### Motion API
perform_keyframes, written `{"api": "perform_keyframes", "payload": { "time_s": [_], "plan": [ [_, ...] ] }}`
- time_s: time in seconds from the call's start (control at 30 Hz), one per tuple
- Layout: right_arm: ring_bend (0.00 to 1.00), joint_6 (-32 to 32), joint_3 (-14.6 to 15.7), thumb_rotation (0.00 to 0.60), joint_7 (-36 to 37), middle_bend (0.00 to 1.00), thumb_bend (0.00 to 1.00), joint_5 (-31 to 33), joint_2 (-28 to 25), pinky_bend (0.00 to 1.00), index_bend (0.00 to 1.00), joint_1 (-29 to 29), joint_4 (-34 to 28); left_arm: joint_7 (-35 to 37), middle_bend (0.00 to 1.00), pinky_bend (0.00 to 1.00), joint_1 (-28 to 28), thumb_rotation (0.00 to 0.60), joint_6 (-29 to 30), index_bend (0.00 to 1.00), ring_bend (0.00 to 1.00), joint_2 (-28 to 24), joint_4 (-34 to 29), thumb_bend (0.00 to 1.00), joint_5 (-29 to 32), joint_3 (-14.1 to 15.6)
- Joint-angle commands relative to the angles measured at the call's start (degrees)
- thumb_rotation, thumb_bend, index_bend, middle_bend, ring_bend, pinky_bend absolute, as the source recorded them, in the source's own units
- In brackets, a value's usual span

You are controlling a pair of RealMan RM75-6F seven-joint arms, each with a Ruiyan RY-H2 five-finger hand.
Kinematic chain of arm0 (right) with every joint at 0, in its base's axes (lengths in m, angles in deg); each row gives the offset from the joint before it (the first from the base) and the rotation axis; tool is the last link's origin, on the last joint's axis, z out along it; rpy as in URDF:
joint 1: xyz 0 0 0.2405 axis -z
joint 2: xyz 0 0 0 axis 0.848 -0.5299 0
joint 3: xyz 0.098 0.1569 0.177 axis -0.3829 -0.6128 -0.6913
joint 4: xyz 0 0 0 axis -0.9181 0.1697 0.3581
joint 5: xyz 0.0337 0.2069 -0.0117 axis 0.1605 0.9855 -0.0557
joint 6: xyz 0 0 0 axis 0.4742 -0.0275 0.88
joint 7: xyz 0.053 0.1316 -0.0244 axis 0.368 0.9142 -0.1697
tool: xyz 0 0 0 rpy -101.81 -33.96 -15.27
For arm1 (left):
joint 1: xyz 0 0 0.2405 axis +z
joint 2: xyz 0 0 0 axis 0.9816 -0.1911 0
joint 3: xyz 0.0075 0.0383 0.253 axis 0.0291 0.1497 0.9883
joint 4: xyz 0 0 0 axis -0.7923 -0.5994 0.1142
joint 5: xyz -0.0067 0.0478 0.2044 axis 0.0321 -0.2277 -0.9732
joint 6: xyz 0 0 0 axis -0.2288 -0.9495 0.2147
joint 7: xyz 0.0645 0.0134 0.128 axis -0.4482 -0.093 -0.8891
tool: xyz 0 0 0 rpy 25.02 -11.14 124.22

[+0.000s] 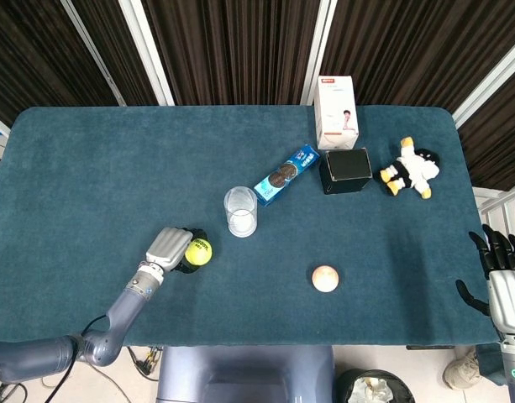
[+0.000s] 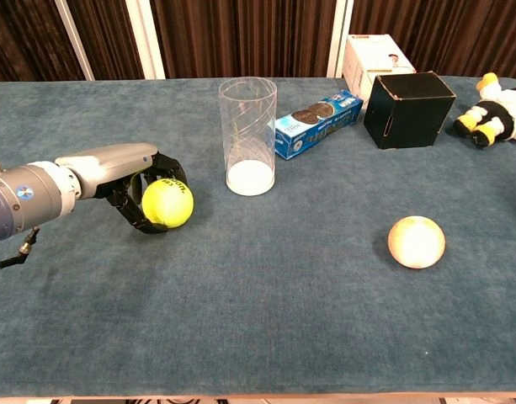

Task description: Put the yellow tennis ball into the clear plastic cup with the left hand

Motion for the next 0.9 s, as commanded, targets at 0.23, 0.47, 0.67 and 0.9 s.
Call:
{"api": "perform_keyframes", "payload": {
  "time_s": [0.23,0.47,0.67,0.9],
  "plan": [
    [0.07,0.2,0.1,0.600,-0.2,0.04,0.35,0.0,0.1,0.01,0.13,0.0,-0.1,2.8,0.50,0.44,2.0,0.600,5.7,0.45,0.40,-8.2,-10.3,0.27,-5.3,-2.4],
    [0.07,0.2,0.1,0.600,-0.6,0.04,0.35,-0.1,0.2,0.01,0.13,-0.1,-0.3,3.2,0.50,0.44,2.7,0.600,11.6,0.45,0.40,-15.3,-18.0,0.27,-8.5,-7.1],
    [0.10,0.3,0.2,0.600,-1.0,0.04,0.35,-0.3,0.4,0.01,0.13,-0.1,-0.2,0.5,0.50,0.43,0.5,0.600,11.0,0.45,0.41,-17.8,-20.2,0.27,-5.2,-11.1],
    [0.11,0.8,0.0,0.600,-1.7,0.04,0.35,0.1,1.0,0.01,0.13,-0.4,0.2,-5.3,0.50,0.42,-5.6,0.600,7.9,0.46,0.41,-14.9,-18.0,0.27,1.7,-14.0]
  ]
}}
